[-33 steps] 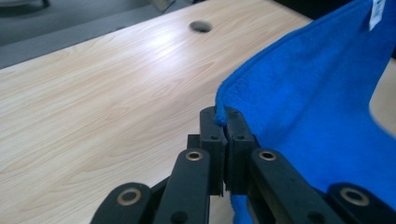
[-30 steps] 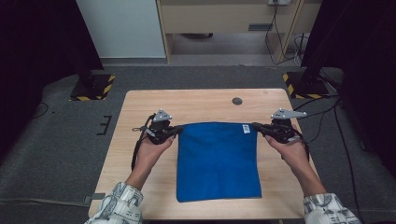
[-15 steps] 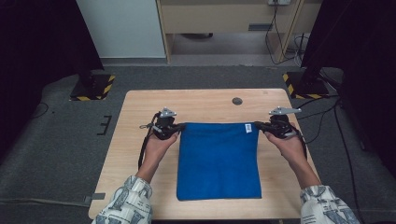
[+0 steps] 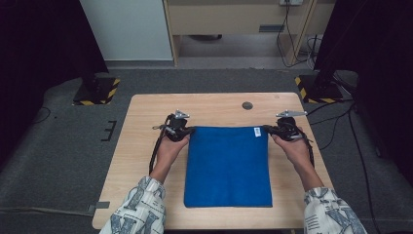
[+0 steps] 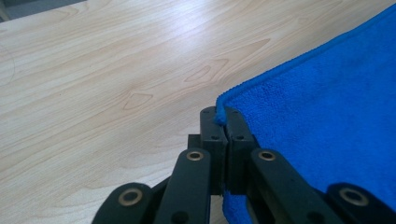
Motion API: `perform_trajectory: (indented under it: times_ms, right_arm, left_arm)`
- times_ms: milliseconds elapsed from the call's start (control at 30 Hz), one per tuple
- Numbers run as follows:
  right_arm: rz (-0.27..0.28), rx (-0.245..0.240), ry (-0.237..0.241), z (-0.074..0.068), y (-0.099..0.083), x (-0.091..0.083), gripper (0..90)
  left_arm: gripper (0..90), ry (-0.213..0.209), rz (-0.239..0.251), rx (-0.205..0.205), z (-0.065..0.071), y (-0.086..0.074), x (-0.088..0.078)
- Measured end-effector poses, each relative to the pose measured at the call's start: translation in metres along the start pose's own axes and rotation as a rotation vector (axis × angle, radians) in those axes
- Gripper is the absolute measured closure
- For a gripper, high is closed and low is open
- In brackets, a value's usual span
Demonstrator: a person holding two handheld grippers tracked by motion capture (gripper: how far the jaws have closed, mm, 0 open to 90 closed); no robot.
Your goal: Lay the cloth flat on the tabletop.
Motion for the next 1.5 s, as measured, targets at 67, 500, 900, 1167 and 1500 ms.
perform_trajectory:
  times_ms: [67,500,900,1167,1500]
  right_arm:
    - [0.007,0.003,-0.001,0.002,0.002,0.003,89.0]
    - [-0.014,0.011,-0.024,0.006,0.01,0.012,88.9]
    - [-0.006,0.039,-0.025,0.012,0.009,0.028,88.9]
    - [-0.03,0.024,-0.072,0.02,0.018,0.041,88.6]
    - [-0.052,0.013,-0.087,0.026,0.022,0.057,88.4]
  left_arm:
    - [88.4,0.001,-0.001,-0.004,-0.001,-0.001,0.002]
    - [88.4,0.009,-0.009,-0.03,-0.008,0.001,0.006]
    - [88.6,0.011,-0.027,-0.05,-0.022,0.003,0.021]
    - [88.6,0.031,0.006,-0.067,-0.03,0.012,0.029]
    - [88.5,0.05,0.0,-0.088,-0.045,0.015,0.047]
Point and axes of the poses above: each handheld gripper's, and its own axes: x roughly forward along the jaws, y roughly out of its top, z roughly to its right, the point moved 10 cm from there along x, roughly forward along the jaws, and after that the axes turned 4 degrees about y, right-handed, at the moved point
